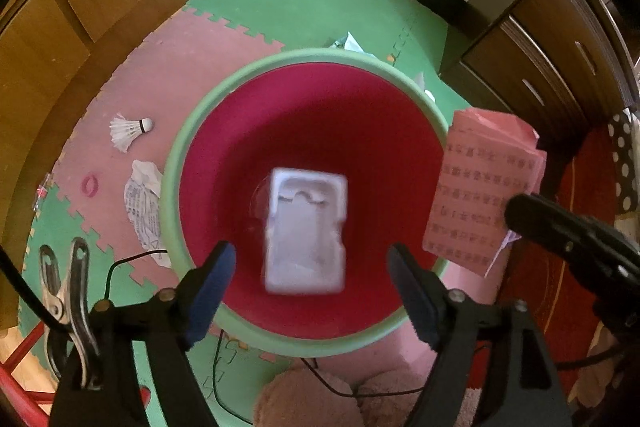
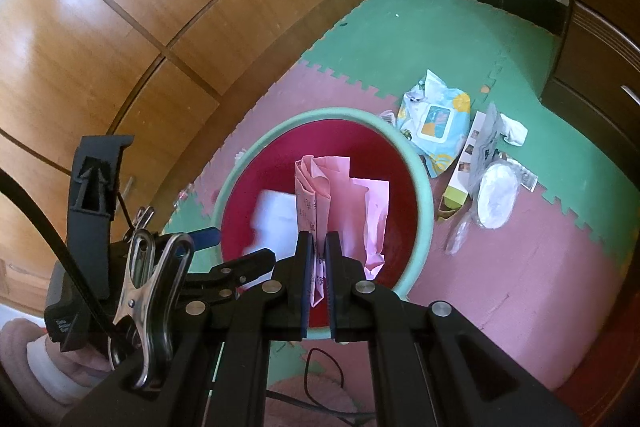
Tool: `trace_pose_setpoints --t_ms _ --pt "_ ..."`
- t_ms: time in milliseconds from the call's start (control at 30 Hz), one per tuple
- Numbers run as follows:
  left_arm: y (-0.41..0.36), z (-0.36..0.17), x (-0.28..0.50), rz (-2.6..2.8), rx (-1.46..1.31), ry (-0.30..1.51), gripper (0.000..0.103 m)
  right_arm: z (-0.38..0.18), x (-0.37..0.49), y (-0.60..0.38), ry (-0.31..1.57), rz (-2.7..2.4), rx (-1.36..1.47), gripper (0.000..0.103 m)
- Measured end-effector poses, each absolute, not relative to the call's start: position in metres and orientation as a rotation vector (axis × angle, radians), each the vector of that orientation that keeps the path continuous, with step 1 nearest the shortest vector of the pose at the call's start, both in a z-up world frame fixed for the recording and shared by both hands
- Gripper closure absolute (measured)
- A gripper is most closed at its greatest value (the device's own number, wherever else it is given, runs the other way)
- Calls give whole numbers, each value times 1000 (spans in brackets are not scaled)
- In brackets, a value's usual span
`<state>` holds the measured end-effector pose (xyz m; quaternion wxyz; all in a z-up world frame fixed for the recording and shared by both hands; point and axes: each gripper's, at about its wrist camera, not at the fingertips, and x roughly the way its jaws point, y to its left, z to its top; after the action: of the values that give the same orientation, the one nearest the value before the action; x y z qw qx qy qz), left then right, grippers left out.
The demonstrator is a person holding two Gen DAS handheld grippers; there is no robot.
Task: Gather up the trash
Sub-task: 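Open the left tool to drop the white tray into the bucket, then open the right tool to drop the pink packet into the bucket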
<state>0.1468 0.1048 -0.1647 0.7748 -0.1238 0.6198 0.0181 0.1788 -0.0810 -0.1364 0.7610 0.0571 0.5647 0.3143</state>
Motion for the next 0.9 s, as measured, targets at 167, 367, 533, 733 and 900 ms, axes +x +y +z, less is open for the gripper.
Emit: trace_pose_setpoints --t_ms 167,367,533,733,900 --pt "108 -164 146 47 -266 1335 15 -138 179 -76 1233 687 119 96" --pt "113 -162 143 53 -276 1329 15 -138 178 -69 1237 695 117 95" --pt "119 -160 142 61 -282 1322 15 -138 178 -67 1234 709 130 93" --pt "129 -158 140 73 -292 1313 14 -138 180 -65 1229 711 161 81" --pt "133 -158 139 75 -295 1313 15 -137 180 -62 1225 699 158 78"
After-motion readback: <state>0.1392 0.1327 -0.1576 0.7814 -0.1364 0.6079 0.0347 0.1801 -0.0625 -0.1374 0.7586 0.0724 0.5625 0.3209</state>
